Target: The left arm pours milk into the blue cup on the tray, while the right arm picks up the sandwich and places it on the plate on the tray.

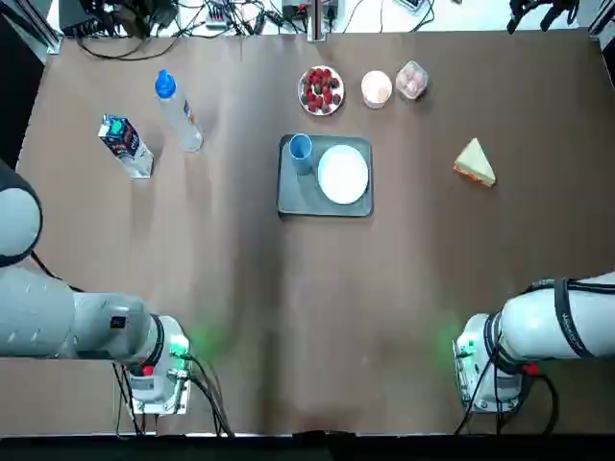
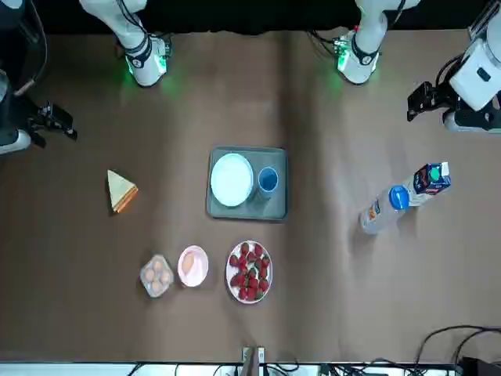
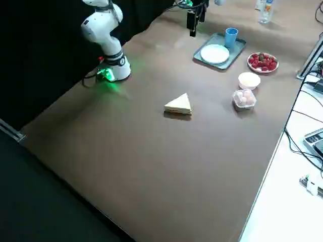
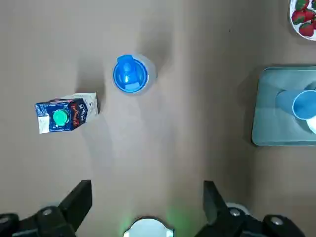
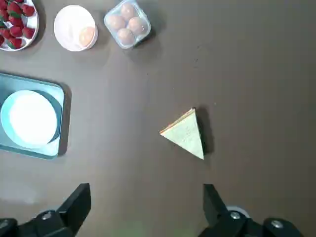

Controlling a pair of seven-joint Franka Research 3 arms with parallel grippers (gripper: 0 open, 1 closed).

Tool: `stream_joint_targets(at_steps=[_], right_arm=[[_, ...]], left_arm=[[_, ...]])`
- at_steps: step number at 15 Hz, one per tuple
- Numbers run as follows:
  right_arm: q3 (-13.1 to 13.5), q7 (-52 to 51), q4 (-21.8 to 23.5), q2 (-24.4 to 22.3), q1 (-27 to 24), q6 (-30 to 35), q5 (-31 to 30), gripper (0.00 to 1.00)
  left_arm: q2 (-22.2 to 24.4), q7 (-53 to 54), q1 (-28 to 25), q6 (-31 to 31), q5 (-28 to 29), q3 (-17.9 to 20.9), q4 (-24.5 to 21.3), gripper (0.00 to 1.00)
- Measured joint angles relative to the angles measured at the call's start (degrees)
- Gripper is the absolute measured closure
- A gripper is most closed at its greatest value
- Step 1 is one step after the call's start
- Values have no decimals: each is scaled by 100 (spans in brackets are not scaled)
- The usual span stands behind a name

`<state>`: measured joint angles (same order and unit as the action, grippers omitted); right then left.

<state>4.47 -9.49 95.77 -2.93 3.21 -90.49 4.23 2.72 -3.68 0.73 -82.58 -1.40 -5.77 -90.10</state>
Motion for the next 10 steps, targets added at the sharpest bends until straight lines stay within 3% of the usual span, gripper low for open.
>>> stream_joint_targets(at_steps=[10], right_arm=[[1,0,22,0,0,1,-1,0]], left_arm=[[4,277,-33,-1,23,74,59,1]])
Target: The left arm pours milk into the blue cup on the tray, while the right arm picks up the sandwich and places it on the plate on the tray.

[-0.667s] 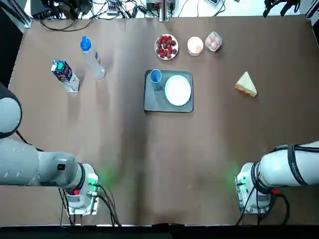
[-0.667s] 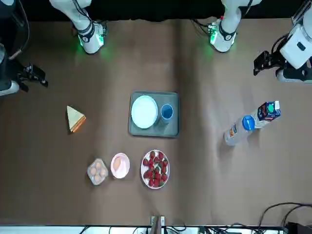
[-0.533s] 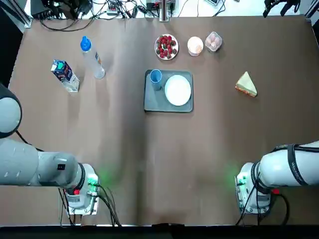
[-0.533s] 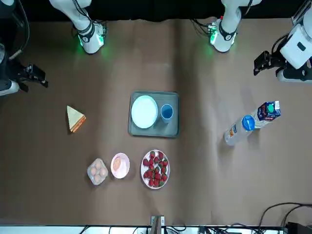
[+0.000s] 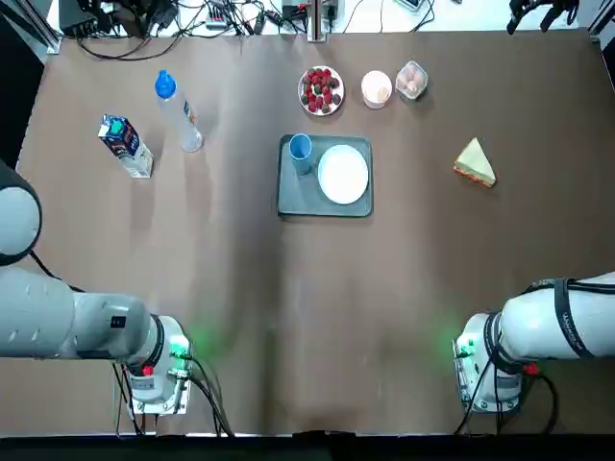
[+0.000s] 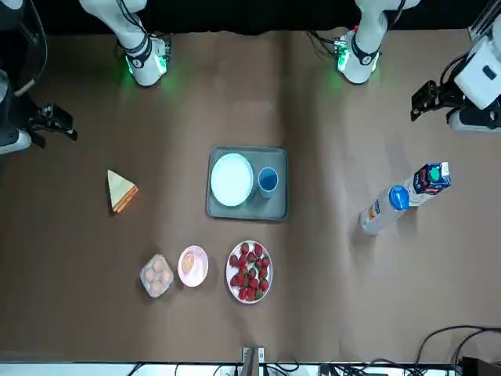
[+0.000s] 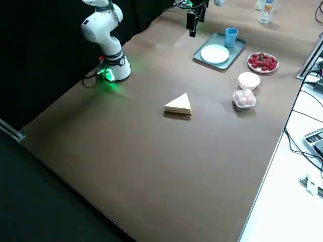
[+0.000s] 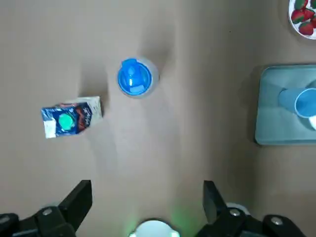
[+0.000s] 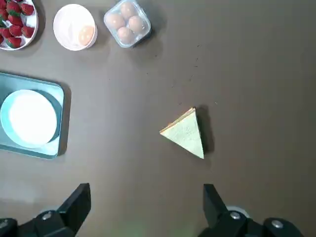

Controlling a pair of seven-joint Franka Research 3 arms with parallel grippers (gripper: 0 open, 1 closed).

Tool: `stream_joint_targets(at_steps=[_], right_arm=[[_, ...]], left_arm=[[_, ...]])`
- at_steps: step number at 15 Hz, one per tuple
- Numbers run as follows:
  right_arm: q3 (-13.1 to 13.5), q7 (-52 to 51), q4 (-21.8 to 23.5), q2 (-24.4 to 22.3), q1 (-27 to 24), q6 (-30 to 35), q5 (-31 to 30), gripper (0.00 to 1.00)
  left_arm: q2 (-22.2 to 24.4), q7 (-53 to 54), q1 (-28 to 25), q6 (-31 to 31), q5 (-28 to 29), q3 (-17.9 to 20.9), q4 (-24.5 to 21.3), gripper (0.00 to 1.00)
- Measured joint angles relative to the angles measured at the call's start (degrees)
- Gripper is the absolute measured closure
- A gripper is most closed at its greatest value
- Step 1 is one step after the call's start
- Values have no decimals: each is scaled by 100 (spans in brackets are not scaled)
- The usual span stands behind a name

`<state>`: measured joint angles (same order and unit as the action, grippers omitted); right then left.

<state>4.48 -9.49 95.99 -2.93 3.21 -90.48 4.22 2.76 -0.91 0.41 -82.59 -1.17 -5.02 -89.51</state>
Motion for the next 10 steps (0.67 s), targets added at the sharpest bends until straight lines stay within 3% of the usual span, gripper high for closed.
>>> stream_joint_targets(at_steps=[5,10], right_arm=[[1,0,126,0,-1,-8,-1,0],[11,0,131,0,-11,-49,-1,0]], left_arm=[[-29,2657,-1072,-4,-75,220,81,0],[-294,5762,-2494,-168,-867,248,86,0]])
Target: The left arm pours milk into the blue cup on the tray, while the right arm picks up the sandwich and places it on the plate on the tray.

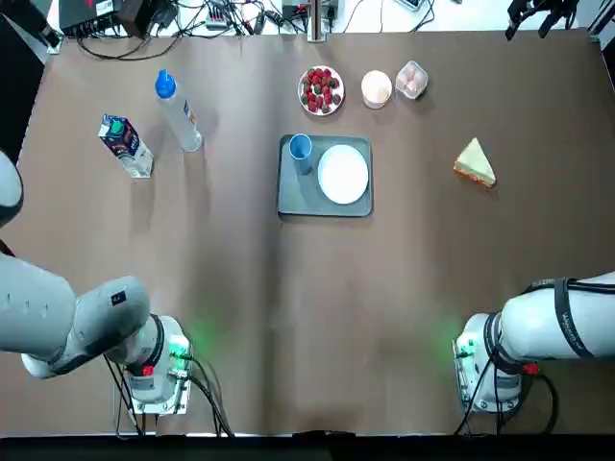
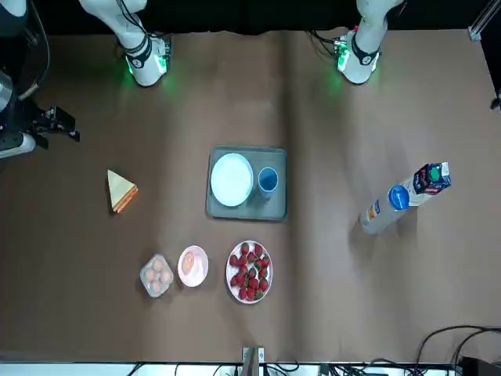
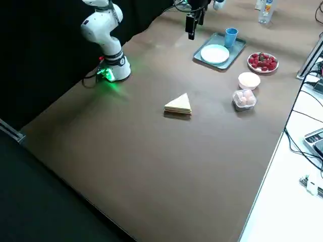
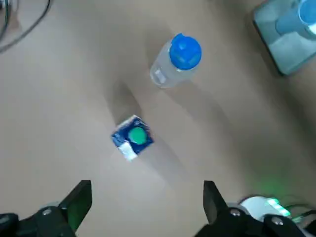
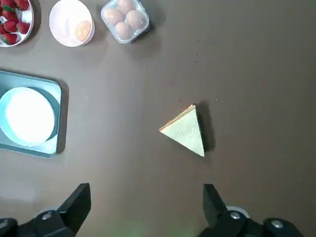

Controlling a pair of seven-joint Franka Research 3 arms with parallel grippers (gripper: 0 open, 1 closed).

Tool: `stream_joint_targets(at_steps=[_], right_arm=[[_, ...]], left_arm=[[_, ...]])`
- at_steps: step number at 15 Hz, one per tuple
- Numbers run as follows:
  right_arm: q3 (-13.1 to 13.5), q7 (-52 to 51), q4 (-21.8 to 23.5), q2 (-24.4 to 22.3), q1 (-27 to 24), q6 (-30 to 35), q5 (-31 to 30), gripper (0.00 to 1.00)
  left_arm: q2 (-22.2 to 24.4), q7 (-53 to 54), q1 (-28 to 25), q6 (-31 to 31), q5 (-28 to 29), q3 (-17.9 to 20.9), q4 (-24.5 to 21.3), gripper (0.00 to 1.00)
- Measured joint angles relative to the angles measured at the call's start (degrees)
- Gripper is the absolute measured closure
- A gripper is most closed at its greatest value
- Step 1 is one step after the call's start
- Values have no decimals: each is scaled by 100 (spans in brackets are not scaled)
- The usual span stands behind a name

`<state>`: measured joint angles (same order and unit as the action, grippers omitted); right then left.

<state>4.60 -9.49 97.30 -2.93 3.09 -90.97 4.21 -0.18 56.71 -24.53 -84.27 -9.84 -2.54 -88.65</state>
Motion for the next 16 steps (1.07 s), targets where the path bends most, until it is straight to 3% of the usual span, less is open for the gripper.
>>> stream_joint_targets(at_steps=[7,13,16], right_arm=[[7,0,1,0,-10,-16,-1,0],[7,2,6,0,-11,-24,-1,0],[10,8,66,48,-22,-27,-2,0]], left_arm=[[-1452,4233,-1536,-365,-1665,10,-19,0],[-2833,5667,-2097,-563,-1910,-31,399,0],[-3247,6182,-2101,-681,-2000,-38,489,0]])
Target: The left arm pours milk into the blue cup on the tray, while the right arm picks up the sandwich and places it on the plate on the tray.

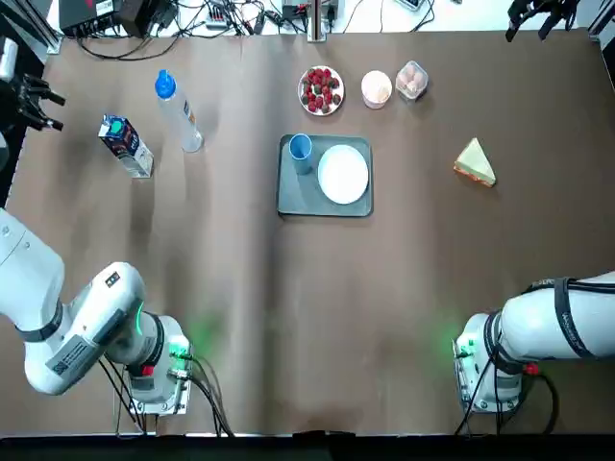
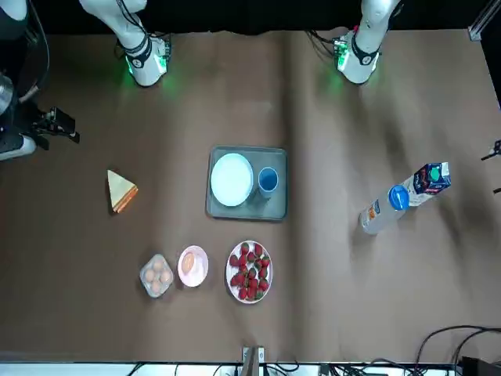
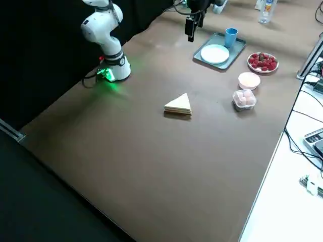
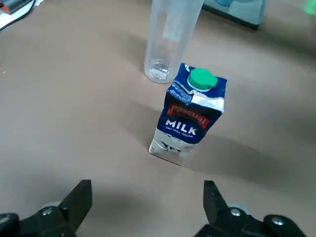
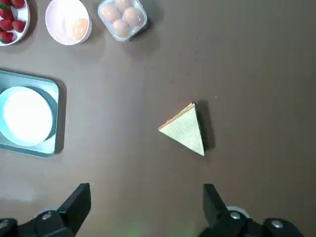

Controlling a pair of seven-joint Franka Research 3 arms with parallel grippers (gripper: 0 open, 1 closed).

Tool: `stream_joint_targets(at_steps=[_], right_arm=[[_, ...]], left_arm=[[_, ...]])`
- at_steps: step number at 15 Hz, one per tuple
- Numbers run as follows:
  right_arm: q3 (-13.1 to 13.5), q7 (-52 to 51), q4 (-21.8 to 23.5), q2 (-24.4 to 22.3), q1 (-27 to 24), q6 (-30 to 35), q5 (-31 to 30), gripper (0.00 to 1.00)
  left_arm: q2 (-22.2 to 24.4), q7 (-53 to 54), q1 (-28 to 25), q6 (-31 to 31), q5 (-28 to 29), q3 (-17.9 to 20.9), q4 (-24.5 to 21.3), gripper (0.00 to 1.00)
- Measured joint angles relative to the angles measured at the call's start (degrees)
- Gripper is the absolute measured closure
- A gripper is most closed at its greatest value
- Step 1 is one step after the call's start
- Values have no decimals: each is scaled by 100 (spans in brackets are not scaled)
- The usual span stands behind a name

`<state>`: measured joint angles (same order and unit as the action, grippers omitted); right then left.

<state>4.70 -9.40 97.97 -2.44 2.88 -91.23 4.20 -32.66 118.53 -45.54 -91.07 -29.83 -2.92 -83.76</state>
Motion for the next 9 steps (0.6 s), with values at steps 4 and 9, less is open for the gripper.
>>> stream_joint_targets(at_steps=[4,9], right_arm=[[1,19,93,353,-33,-184,-2,0],[5,14,271,1574,-389,-462,4,1]], left_arm=[[-494,814,0,-21,-345,-6,28,0],[-953,1138,-38,-61,-551,-6,68,0]])
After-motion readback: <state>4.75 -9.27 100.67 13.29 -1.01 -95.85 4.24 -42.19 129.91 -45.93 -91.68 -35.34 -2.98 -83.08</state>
